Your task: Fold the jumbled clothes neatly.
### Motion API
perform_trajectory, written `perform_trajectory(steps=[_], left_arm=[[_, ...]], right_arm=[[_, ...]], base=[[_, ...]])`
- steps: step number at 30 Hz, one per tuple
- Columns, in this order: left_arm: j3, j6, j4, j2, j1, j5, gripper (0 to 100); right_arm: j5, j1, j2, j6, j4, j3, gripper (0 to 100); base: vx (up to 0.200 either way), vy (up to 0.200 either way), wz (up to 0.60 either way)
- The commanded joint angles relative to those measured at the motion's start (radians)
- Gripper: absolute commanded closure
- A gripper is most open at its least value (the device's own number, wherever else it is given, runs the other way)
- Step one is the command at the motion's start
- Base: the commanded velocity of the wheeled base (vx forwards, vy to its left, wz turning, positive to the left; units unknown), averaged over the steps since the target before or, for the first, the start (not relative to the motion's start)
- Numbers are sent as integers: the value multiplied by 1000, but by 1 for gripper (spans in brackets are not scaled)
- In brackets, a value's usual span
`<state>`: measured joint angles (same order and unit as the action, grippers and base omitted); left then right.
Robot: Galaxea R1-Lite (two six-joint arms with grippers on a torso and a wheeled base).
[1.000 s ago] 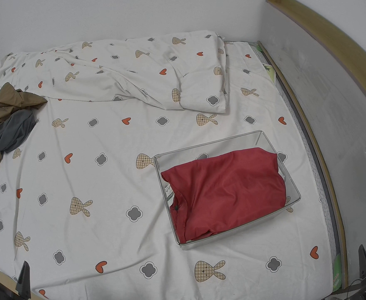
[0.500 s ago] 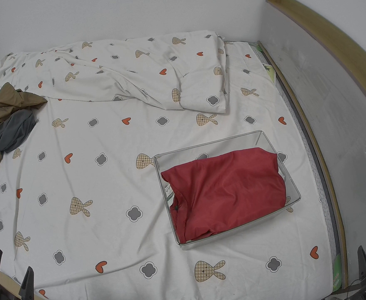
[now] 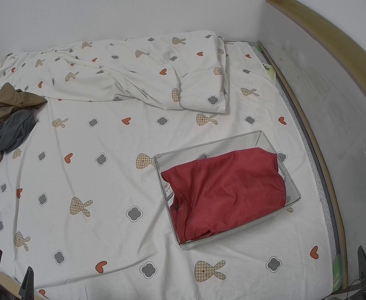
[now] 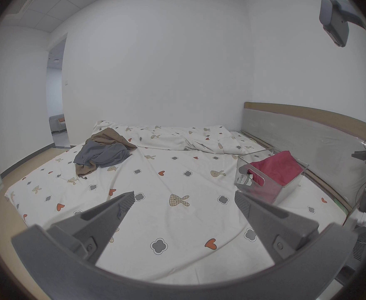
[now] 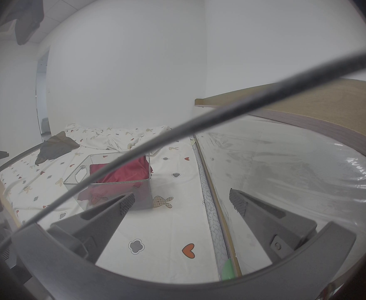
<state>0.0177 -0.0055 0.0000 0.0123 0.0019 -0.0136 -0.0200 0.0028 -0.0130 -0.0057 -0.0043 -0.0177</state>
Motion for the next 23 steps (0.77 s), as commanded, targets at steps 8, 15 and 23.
perform_trajectory(steps=[8, 15, 23], left_arm=[[-16, -1, 0, -12, 0, 0, 0], [-16, -1, 0, -12, 0, 0, 0], [-16, -1, 0, -12, 0, 0, 0]], right_arm=[[0, 0, 11, 0, 0, 18, 0], [0, 0, 11, 0, 0, 18, 0], [0, 2, 10, 0, 0, 18, 0]], base=[[0, 0, 0], [0, 0, 0], [0, 0, 0]])
